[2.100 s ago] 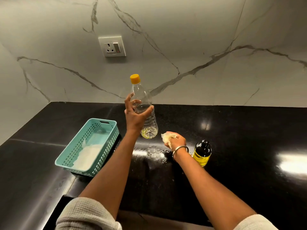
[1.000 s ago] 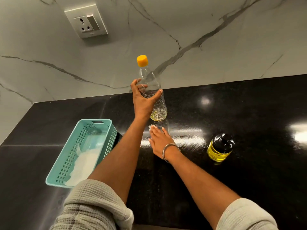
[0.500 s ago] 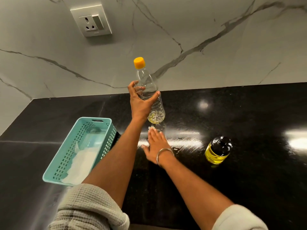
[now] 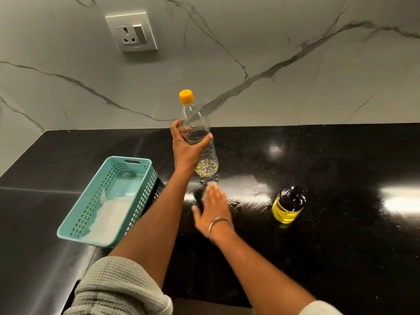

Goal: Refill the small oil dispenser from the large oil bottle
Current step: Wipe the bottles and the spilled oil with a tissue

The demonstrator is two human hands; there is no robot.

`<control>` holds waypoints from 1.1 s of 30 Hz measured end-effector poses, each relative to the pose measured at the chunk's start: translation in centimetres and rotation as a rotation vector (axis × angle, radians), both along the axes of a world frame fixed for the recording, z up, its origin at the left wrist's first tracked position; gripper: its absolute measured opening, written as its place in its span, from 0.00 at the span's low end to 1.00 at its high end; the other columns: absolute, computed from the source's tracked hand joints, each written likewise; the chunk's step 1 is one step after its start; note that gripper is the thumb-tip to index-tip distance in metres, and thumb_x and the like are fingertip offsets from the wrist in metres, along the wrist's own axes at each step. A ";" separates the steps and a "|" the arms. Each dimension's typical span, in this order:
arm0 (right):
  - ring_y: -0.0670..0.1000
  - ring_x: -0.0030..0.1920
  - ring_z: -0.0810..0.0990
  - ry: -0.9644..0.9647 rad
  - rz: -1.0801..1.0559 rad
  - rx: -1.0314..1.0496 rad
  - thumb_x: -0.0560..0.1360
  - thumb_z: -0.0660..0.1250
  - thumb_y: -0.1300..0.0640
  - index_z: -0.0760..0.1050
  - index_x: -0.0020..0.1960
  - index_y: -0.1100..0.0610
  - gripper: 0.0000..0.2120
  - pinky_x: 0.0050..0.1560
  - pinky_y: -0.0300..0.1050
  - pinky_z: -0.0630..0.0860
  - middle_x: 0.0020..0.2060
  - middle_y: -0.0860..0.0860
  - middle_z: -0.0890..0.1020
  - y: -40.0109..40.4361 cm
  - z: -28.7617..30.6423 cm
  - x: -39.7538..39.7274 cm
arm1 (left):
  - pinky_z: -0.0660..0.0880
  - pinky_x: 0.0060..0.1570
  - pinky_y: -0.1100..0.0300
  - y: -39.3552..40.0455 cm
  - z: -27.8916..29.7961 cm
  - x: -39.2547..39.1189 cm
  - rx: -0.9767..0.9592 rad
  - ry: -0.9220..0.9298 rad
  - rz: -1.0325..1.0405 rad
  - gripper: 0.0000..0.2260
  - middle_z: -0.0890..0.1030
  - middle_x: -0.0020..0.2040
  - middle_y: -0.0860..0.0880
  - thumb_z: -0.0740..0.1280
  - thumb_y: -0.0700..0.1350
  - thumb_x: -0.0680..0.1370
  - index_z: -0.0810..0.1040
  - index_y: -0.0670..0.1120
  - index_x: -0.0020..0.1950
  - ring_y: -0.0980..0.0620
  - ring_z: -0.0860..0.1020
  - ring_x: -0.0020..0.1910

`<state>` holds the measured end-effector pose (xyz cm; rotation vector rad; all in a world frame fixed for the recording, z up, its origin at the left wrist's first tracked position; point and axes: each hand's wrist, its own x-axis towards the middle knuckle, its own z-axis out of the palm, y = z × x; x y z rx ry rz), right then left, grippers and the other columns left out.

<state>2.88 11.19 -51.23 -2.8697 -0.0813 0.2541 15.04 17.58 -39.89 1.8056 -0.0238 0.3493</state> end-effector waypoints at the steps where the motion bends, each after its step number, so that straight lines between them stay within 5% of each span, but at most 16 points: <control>1: 0.56 0.76 0.35 0.003 0.080 0.017 0.79 0.40 0.39 0.37 0.76 0.63 0.36 0.75 0.52 0.36 0.76 0.58 0.38 1.2 0.0 -0.9 | 0.76 0.55 0.61 0.0 0.0 0.0 0.000 0.004 0.000 0.35 0.76 0.56 0.52 0.79 0.46 0.67 0.62 0.50 0.67 0.65 0.77 0.50; 4: 0.52 0.76 0.35 0.011 0.202 0.007 0.79 0.40 0.40 0.38 0.77 0.61 0.34 0.75 0.50 0.34 0.76 0.55 0.38 1.3 -0.4 -1.3 | 0.76 0.56 0.60 -0.2 0.0 0.1 0.001 -0.002 0.002 0.35 0.76 0.56 0.51 0.79 0.46 0.67 0.62 0.50 0.66 0.64 0.77 0.51; 8: 0.54 0.77 0.39 -0.043 -0.018 -0.052 0.78 0.35 0.42 0.38 0.76 0.61 0.33 0.76 0.53 0.39 0.76 0.55 0.40 -4.1 -0.3 2.8 | 0.77 0.57 0.57 0.0 0.3 0.7 0.000 -0.030 0.014 0.35 0.78 0.55 0.49 0.80 0.47 0.66 0.62 0.53 0.65 0.58 0.80 0.53; 14: 0.53 0.76 0.36 0.053 -0.210 -0.031 0.79 0.43 0.39 0.38 0.76 0.63 0.37 0.76 0.52 0.37 0.77 0.57 0.39 -8.7 -0.6 9.9 | 0.75 0.54 0.66 2.3 0.7 1.1 0.032 -0.063 0.006 0.36 0.77 0.58 0.48 0.80 0.47 0.65 0.63 0.51 0.65 0.56 0.79 0.54; 20: 0.57 0.77 0.41 0.052 0.102 0.012 0.78 0.42 0.37 0.42 0.77 0.63 0.38 0.75 0.53 0.38 0.77 0.59 0.43 -0.7 -0.2 10.4 | 0.76 0.58 0.57 3.6 1.0 1.2 0.030 -0.076 -0.012 0.36 0.75 0.62 0.47 0.79 0.51 0.65 0.61 0.57 0.64 0.51 0.79 0.57; 25: 0.53 0.76 0.34 0.006 0.263 0.040 0.79 0.43 0.40 0.37 0.76 0.62 0.36 0.72 0.48 0.32 0.76 0.56 0.36 4.8 -0.5 5.3 | 0.75 0.54 0.66 2.5 1.4 0.3 0.061 -0.062 -0.036 0.36 0.76 0.60 0.46 0.79 0.45 0.67 0.61 0.50 0.66 0.57 0.78 0.55; 33: 0.53 0.77 0.47 0.008 0.340 0.000 0.80 0.49 0.51 0.51 0.77 0.58 0.27 0.74 0.49 0.42 0.77 0.54 0.53 2.8 -1.8 0.9 | 0.77 0.58 0.49 -2.9 -0.9 -1.9 0.130 0.001 -0.103 0.36 0.76 0.56 0.51 0.80 0.47 0.65 0.61 0.54 0.65 0.53 0.78 0.57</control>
